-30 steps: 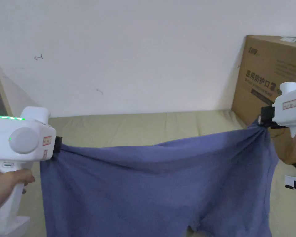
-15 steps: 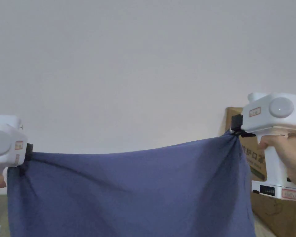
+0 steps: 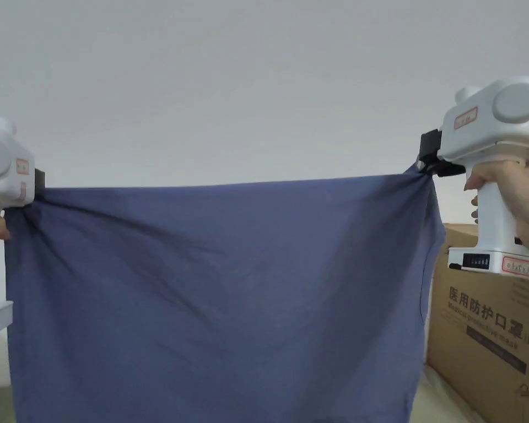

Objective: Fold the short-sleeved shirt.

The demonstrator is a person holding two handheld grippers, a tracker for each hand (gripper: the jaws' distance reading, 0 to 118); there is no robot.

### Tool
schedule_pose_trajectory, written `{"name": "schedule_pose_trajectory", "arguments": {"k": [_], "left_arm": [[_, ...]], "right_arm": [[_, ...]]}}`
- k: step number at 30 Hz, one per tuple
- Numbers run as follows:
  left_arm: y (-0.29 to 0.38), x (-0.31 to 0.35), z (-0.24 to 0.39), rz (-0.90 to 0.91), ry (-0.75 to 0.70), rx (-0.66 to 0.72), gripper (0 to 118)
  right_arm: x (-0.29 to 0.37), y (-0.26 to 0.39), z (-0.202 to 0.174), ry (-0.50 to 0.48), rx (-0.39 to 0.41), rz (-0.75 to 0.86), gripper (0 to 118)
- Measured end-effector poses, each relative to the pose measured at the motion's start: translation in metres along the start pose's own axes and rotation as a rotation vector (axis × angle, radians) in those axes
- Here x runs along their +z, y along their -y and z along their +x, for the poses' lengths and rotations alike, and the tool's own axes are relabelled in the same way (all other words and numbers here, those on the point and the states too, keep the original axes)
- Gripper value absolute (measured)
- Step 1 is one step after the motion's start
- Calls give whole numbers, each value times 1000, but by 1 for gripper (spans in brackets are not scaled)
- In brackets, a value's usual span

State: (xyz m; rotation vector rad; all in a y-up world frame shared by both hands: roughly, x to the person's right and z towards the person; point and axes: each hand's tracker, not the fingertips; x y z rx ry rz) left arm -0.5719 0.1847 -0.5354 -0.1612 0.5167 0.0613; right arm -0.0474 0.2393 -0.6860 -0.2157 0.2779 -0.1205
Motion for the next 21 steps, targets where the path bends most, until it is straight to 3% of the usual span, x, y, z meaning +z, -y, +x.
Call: {"name": "schedule_pose_trajectory", "arguments": {"k": [1,5,9,18,21], "left_arm": [[4,-2,-3,13,1,30,7],[40,-24,-1,-17,-43,-79,7],[112,-57,4,8,-74,-84,7],[334,-149,7,-458,-144,-177,7],[389,-148,-4,-574,-140,-164,7]], "right_arm": [[-2,5,-3,1,2,4,7],[-35,37,-4,-14,33,-68,7],[-85,107,6,-27,-5,-198,7],[-197,319,12,35,-2,-603,7],[-216,384,16,40,68,-725,7]]}}
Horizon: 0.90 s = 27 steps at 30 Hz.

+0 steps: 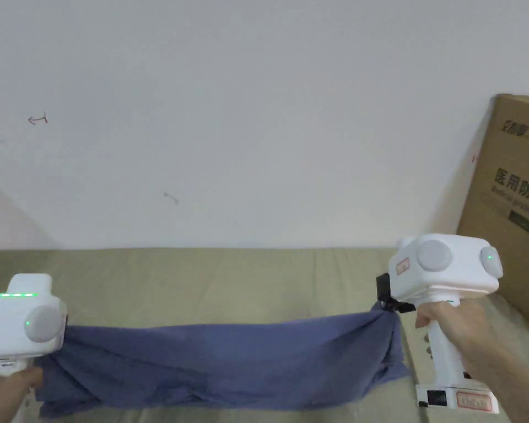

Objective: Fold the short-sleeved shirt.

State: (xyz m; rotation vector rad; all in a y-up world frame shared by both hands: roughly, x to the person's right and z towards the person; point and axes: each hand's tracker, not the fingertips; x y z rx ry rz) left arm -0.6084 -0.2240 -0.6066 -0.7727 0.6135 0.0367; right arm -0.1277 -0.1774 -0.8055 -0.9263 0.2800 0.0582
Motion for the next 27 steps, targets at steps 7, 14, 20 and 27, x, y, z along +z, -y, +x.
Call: {"name": "schedule_pose_trajectory", "arguments": {"k": [7,14,20,27], "left_arm": [[82,17,-17,-93,29,-44,7],[185,115,-55,-101,108,-47,7],[269,199,-92,-150,146,-75,7],[350,270,-133,-173,139,-112,7]], "right_arm": [[-8,92,25,-28,-35,-77,7],[78,227,53,-62,-44,-120,7],[159,358,65,-94,-72,-153,7],[228,464,62,-107,-84,-176,7]]}}
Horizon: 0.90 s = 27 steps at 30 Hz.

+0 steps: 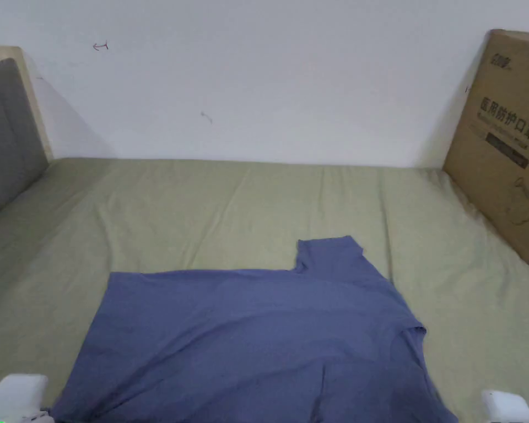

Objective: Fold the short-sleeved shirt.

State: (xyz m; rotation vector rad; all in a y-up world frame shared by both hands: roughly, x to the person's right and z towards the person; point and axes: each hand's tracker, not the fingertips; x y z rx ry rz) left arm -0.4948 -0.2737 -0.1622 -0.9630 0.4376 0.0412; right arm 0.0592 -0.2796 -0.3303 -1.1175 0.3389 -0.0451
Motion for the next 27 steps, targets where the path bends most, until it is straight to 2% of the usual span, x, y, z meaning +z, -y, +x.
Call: {"name": "schedule_pose_trajectory", "arguments": {"k": [4,7,8,9,10,11,12,13,14,17,18,19,20,21,22,24,26,27], "left_arm": [[27,17,-3,8,1,0,7],[32,17,-4,13,-4,-1,7],[31,17,-3,9,4,7,11],[30,18,-3,-1,8,13,21],[30,20,-3,-10,6,13,44],[31,20,-3,-12,16,21,89],[31,22,-4,-12,47,41,111],[31,25,-3,-9,64,55,116],[28,32,-2,16,75,68,112],[18,41,7,16,91,78,110],[14,43,10,25,101,83,106],[10,46,12,33,110,87,93],[5,48,15,37,121,92,59],[1,48,18,40,134,97,23],[-1,46,21,40,151,93,0],[-1,41,32,21,152,85,0],[-1,36,40,-31,169,53,0],[0,30,42,-20,168,60,0]], "right_arm": [[8,25,-2,5,-27,2,7],[8,30,-4,3,-18,9,7],[7,30,-5,8,-10,15,7],[8,28,-5,13,-6,20,9],[9,26,-6,15,-5,20,19],[11,25,-8,28,-3,26,38],[14,23,-10,38,-2,46,57],[16,20,-8,40,1,57,68],[19,16,-10,41,0,71,66],[27,-1,-18,28,12,116,66],[29,-6,-23,24,34,131,65],[30,-11,-27,20,61,146,63],[31,-15,-33,20,93,160,47],[30,-19,-39,30,113,167,14],[29,-20,-44,32,128,174,0],[20,-21,-50,20,94,166,0],[11,-21,-57,-54,79,120,0],[7,-22,-61,-33,79,132,0]]}}
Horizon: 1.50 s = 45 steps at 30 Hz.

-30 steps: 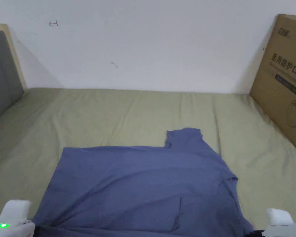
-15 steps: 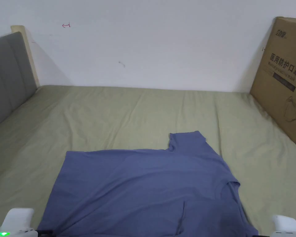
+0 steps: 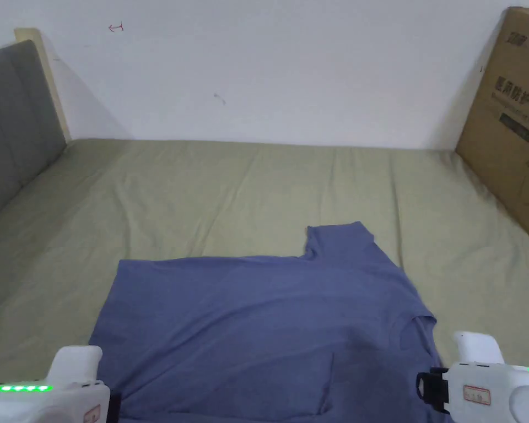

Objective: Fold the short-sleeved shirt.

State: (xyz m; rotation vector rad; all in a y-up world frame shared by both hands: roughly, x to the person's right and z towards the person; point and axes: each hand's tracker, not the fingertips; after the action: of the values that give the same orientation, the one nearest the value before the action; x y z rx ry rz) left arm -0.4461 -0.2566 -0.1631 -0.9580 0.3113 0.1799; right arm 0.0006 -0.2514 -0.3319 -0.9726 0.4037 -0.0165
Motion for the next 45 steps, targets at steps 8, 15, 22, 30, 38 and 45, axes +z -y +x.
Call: {"name": "schedule_pose_trajectory", "arguments": {"k": [8,15,22,30,38,45], "left_arm": [[-58,-36,-3,-13,17,3,0],[-150,-104,-22,4,-4,33,0],[-225,-190,-50,-81,-13,113,110],[-258,-249,-63,-153,-13,180,91],[-253,-237,-54,-101,-14,86,10],[-254,-228,-48,-93,-25,45,2]], "right_arm": [[-51,-60,-19,0,35,-8,0],[-109,-129,-29,-13,71,-10,0],[-142,-150,-26,-30,80,-26,0],[-150,-138,-11,-14,57,-58,0],[-151,-128,4,3,41,-84,0],[-143,-149,25,-13,-9,-48,6]]}}
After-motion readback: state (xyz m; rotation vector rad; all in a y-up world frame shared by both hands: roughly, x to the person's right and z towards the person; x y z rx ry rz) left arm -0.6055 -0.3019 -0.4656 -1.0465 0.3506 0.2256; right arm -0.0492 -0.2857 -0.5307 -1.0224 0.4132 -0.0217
